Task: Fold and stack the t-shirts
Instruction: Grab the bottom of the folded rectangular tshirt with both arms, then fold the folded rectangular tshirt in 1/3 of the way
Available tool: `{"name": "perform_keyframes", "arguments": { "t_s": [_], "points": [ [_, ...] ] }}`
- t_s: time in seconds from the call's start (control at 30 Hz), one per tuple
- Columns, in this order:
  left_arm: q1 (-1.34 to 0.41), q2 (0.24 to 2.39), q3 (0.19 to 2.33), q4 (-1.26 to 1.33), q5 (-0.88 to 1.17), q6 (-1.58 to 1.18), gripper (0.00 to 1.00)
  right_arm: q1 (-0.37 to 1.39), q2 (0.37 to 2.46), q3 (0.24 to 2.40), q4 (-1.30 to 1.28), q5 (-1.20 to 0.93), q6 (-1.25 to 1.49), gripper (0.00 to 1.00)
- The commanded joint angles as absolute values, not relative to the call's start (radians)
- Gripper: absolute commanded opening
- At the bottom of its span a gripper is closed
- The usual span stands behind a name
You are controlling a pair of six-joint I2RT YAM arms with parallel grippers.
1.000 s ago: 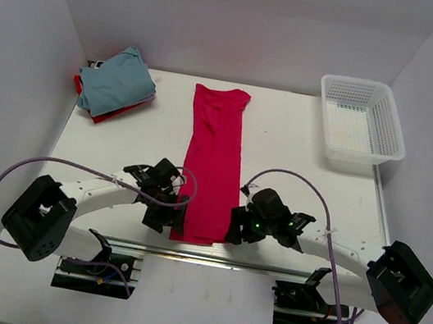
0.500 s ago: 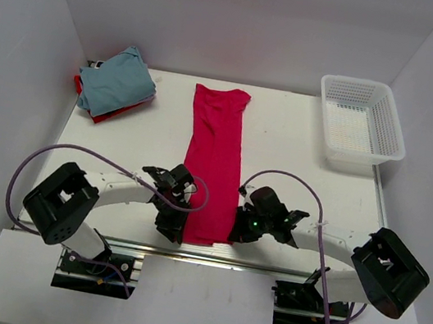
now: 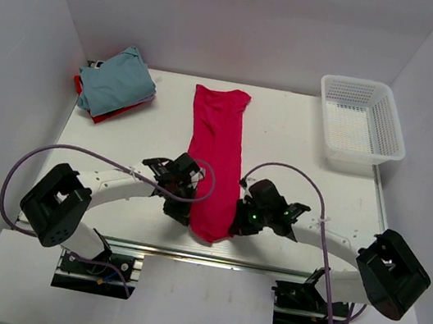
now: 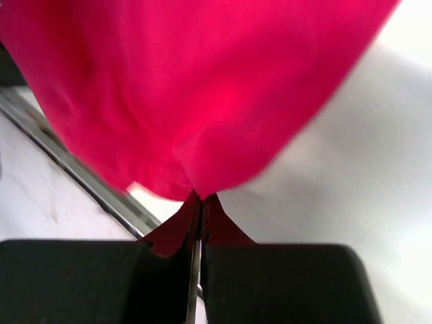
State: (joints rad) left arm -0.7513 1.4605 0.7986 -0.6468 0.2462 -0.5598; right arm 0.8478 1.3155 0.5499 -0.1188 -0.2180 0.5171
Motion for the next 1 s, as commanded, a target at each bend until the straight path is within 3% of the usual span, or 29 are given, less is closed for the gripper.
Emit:
{"name": "perform_keyframes", "arguments": {
  "t_s": [0.0,0.17,0.5,0.97],
  "points": [
    [-0.741,1.445,0.894,-0.581,0.175,-0.552,0.00,0.822,1.363,0.681,-0.135,-0.123,0.531,0.00],
    [-0.669,1.508,1.046,-0.612,0.065,-0.600,0.00,0.758,1.434,0.799,-0.172,-0.074,0.529,0.00],
    [-0.503,1.631,1.238,-0.555,0.064,-0.580,0.00,0.657,1.621,1.143,-0.316,-0.005,0.462,0.00],
    [-0.381,1.839,1.491,-0.509,0.187,-0.485,0.00,0.540,1.819,1.432,-0.345,-0.054,0.407,0.00]
  ]
}}
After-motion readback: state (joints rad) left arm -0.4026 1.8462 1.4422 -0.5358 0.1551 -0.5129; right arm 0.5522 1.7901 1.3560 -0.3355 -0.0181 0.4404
